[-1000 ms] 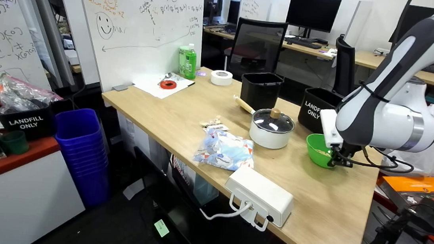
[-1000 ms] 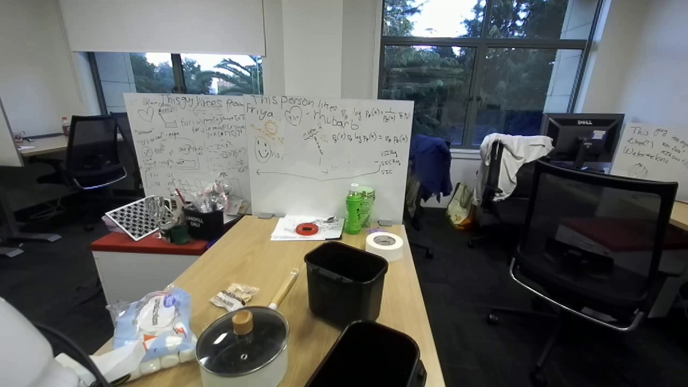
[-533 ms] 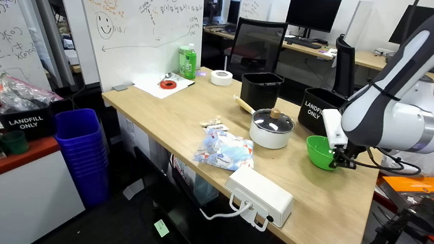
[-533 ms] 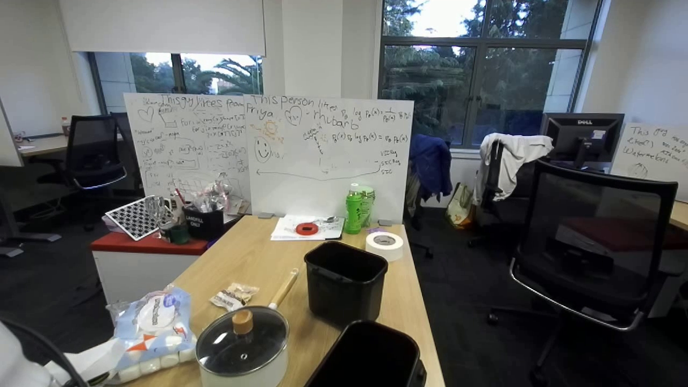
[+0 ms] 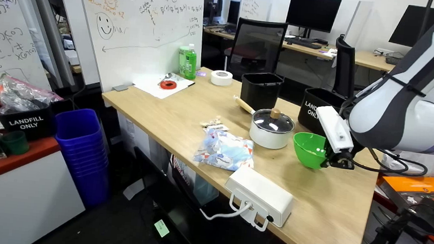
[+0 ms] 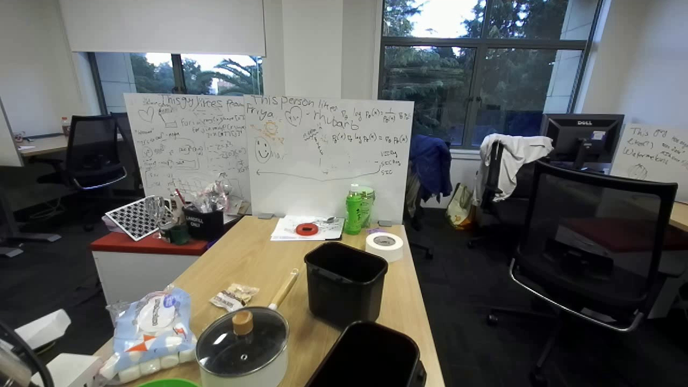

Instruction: Move the green bowl to the left

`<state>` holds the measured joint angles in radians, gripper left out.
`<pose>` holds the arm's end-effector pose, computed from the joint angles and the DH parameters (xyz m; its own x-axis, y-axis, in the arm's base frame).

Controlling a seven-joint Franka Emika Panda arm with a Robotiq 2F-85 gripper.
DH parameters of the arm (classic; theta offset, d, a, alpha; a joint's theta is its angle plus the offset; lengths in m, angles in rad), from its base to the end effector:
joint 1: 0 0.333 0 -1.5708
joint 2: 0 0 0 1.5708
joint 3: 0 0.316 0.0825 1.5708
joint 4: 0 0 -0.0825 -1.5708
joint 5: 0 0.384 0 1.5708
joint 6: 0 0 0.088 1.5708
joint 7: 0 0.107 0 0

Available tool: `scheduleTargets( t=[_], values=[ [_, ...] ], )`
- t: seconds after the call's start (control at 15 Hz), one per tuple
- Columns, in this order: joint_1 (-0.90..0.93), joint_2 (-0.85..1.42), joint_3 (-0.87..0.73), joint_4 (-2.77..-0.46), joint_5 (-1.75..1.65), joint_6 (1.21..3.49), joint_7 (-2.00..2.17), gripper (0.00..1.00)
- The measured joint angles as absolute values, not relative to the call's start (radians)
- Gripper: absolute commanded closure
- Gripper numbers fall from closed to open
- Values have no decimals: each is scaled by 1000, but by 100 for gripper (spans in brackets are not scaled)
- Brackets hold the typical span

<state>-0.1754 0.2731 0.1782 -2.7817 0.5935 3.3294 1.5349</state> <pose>0.3763 -0.0526 0.1578 -0.5312 -0.8433 -0.0819 -0.8116 0.5342 -0.2364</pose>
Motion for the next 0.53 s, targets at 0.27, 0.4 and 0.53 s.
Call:
scheduleTargets(
  t=[0.27, 0.4, 0.53],
  values=[
    [-177, 275, 217, -2783, 585, 3273, 1364, 99],
    [-181, 279, 216, -2784, 586, 3241, 1248, 99],
    [-181, 286, 203, -2785, 586, 3211, 1128, 99]
  ],
)
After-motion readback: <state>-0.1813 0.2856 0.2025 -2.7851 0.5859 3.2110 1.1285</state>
